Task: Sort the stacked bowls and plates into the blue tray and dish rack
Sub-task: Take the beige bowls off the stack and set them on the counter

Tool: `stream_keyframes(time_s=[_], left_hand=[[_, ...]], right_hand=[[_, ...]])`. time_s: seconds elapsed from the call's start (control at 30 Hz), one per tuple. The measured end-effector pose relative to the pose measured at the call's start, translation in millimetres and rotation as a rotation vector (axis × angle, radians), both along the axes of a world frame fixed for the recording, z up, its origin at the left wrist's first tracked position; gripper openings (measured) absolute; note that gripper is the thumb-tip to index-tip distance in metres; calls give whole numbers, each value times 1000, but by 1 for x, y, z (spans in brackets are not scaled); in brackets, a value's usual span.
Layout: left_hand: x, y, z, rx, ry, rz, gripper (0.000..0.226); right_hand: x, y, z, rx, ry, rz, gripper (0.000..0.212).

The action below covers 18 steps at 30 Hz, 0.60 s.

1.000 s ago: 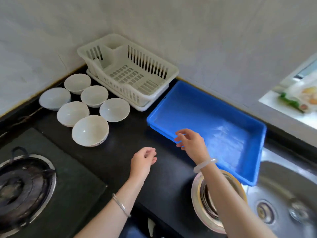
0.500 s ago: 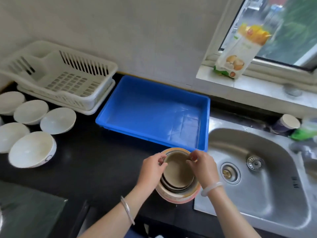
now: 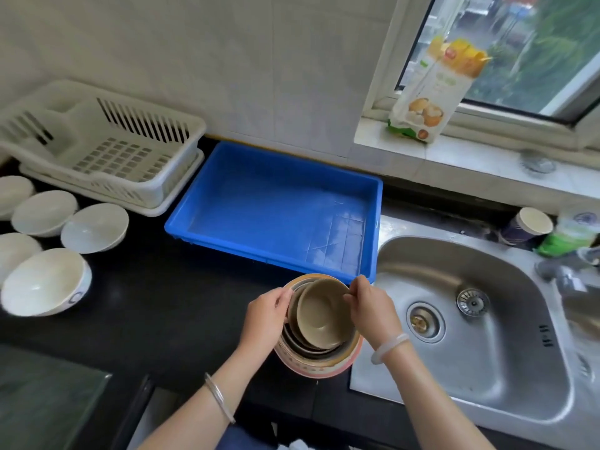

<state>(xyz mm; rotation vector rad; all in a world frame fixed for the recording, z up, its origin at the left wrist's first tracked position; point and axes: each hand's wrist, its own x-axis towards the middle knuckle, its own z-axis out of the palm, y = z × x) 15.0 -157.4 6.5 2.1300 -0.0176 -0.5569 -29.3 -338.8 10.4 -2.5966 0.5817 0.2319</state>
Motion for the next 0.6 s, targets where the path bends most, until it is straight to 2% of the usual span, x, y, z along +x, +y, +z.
stream_keyframes(time_s=[0.23,0.33,0.4,0.6], left_hand=[[1,-2,0,66,-22,-44,3],[2,-2,2,90,-10,-70,8],[5,0,3,81,-10,-67,8],[25,24,17,-51,17,39,8]], right_hand=[[-6,-13,15,138,-45,-63,11],[-9,-12,21,199,-61,-93,4],[-10,-9,25,223,-80,-101,8],[1,3,49,337,-169,-140,5]])
